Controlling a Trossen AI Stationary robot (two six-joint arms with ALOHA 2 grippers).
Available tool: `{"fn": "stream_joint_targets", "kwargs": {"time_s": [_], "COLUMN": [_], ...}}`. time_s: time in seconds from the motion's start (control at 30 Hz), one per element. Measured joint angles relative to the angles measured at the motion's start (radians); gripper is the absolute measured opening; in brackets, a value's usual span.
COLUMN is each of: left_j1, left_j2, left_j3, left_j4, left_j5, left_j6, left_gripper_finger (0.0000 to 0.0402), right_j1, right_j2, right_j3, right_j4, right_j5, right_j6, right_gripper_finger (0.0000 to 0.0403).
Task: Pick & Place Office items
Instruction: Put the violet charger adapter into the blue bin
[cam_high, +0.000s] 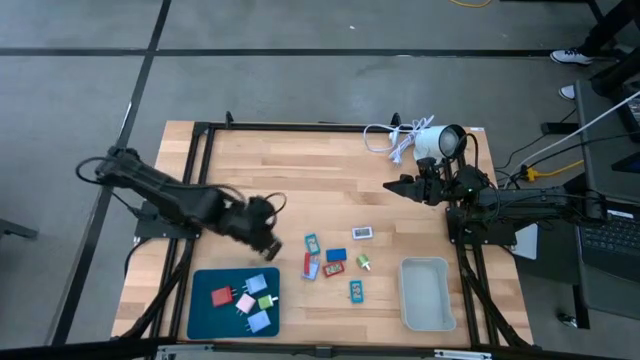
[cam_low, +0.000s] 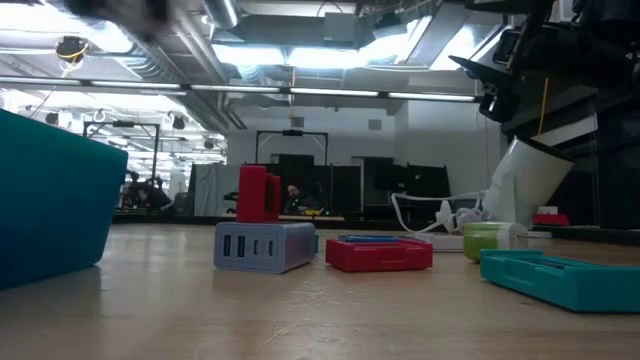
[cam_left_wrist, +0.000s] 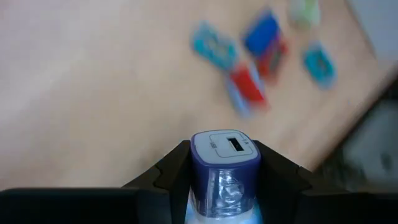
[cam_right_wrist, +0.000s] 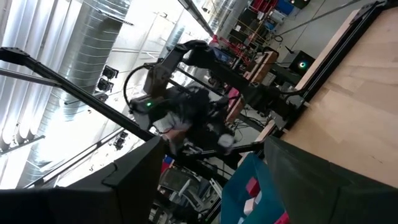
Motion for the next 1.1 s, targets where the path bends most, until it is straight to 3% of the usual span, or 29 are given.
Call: {"fn": "stream_joint_targets", "kwargs": {"time_s": [0.17,0.3,0.5,0.67,0.93,1.1], "left_j1": [-0.167,-0.314,-0.478,-0.558,-0.590,-0.588], "left_j2": [0.010,0.069,0.198,0.328,0.440,0.454], "left_j3": [0.000,0.000,0.001,0.001,0.006,-0.004], "left_j4": [-0.013,0.036,0.201,0.224,0.269,0.233], "left_j5": [0.203,0.281,0.267,0.263,0.272,0.213], "left_j6": [-0.062,-0.168,-0.358,-0.479,-0.573,-0.577], "left_gripper_finger": [0.0133,0.0133,0.0133,0.0133,0.0133,0.0133], "right_j1": [0.000,0.000,0.000,0.000,0.000,0.000], "right_j2": [0.000,0.000,0.000,0.000,0.000,0.000], "right_j3": [0.000,0.000,0.000,0.000,0.000,0.000], "right_j4": [0.000,0.000,0.000,0.000,0.000,0.000], "right_j5": [0.003,0.003,0.003,0.026,0.029,0.029], "right_j6": [0.000,-0.005,-0.022,-0.025,0.002,0.006], "right_gripper_finger": [0.0284,0.0284,0.0284,0.0284,0.0284,0.0284]}}
